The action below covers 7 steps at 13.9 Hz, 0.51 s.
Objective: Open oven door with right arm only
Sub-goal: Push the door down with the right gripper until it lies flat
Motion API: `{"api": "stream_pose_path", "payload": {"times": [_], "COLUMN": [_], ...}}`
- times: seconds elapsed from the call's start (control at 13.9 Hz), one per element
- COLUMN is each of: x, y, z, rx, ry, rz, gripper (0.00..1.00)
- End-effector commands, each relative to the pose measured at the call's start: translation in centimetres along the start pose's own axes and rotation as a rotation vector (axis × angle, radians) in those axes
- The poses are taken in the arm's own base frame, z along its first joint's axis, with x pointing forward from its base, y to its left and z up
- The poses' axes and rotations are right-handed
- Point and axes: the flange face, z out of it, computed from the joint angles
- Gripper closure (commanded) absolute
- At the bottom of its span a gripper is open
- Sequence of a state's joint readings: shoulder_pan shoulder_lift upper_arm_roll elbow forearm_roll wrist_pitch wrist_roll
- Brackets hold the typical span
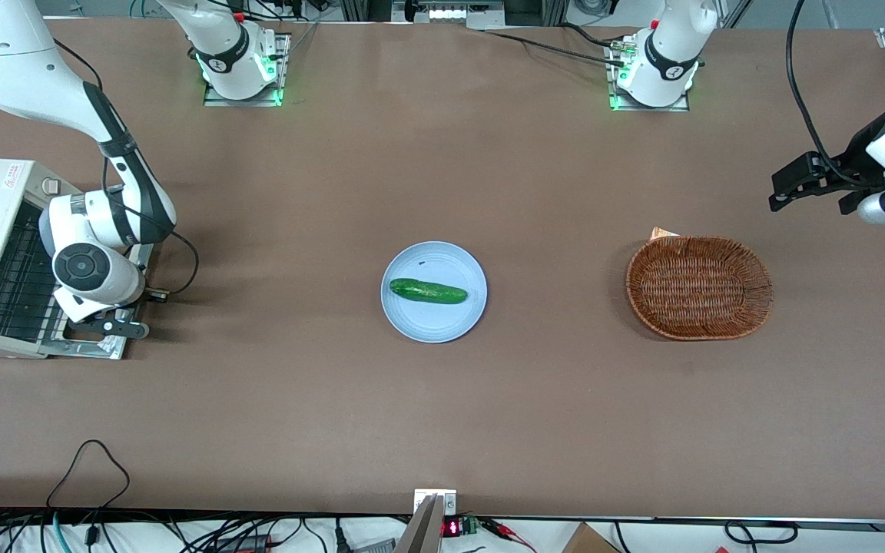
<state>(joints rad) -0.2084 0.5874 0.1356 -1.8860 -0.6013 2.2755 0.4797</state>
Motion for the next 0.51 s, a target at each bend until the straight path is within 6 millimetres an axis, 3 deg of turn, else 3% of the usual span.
{"api": "stream_pose_path", "payload": {"times": [0.0, 0.43], "x": [-0.1, -0.6], "y": [0.1, -2.9], "z": [-0.8, -3.7], "rx": [-0.02, 0.042], "ry": [-0.006, -0.02], "rz": [0.019, 0.054], "gripper": [1.0, 1.0]}}
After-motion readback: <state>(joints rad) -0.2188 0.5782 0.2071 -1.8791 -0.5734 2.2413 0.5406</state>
